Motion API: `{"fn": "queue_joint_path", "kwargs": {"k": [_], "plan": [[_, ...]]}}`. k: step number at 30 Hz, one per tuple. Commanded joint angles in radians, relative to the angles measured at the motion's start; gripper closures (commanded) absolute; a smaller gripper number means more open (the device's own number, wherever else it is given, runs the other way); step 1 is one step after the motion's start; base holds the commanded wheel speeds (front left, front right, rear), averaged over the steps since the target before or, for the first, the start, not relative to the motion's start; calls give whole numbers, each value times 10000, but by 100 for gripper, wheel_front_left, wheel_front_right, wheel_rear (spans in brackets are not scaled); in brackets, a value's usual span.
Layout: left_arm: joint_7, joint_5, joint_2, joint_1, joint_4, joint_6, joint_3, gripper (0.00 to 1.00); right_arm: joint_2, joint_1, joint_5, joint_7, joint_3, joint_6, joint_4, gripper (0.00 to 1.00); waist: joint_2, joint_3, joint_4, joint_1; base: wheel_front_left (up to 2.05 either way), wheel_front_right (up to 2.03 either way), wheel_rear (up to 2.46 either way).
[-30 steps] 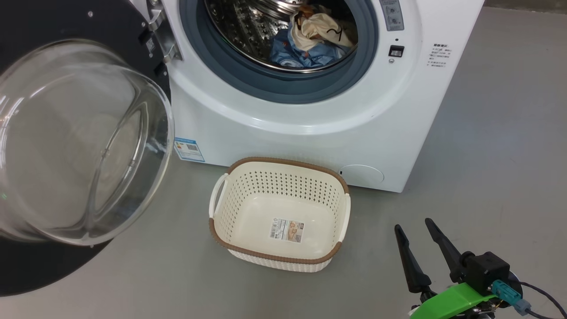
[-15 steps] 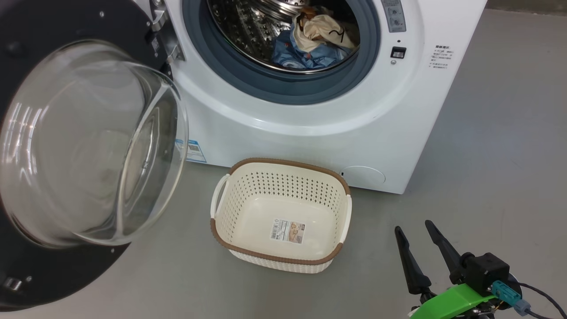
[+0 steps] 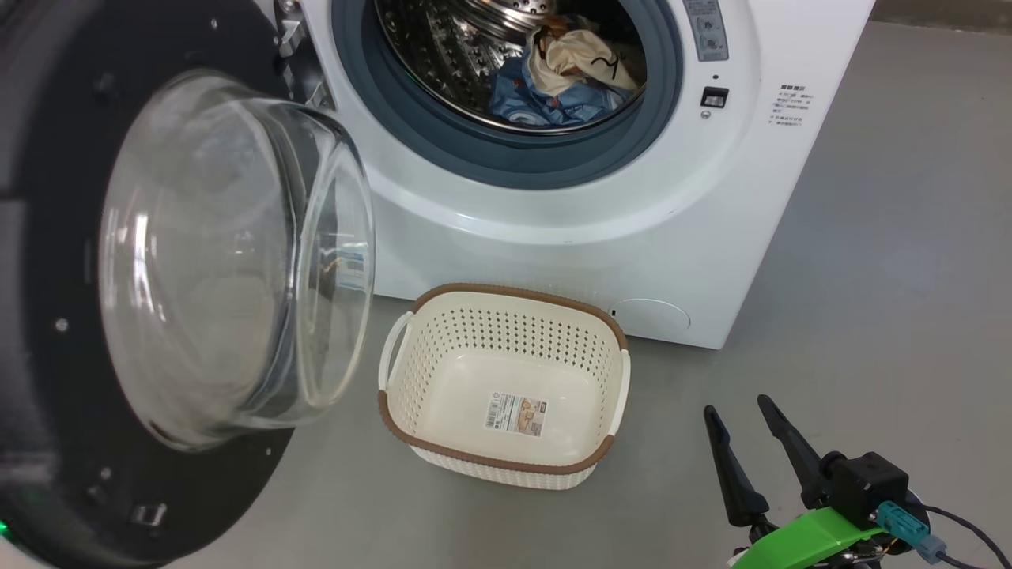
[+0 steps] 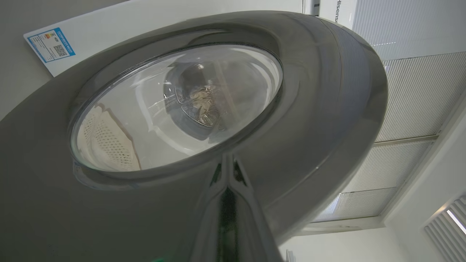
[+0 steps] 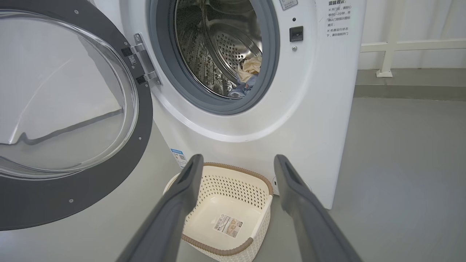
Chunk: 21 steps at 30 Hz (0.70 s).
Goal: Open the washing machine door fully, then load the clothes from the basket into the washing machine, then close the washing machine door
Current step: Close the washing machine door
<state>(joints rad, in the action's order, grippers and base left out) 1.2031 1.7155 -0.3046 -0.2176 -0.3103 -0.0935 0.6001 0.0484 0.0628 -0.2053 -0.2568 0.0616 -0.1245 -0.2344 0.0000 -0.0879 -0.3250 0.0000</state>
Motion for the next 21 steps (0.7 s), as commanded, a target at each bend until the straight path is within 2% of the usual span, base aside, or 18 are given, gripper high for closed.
{"fn": "queue_joint_path", "kwargs": {"k": [1,7,15,21], "plan": [[181,48,-225,119,584,45,114,100,18,228,-167,-48,309,-62,215,0,0,-9,14,0,0,0,0],[404,250,748,518,1734,117,-345,100,18,285,-235,-49,352,-62,227,0,0,-58,206,0,0,0,0],[563,310,1837,819,2870,177,-1133,100,18,287,-312,-49,374,-62,324,0,0,-143,869,0,0,0,0],[393,351,2262,870,3460,177,-1631,100,18,243,-352,-49,326,-62,413,0,0,-209,1503,0,0,0,0]]}}
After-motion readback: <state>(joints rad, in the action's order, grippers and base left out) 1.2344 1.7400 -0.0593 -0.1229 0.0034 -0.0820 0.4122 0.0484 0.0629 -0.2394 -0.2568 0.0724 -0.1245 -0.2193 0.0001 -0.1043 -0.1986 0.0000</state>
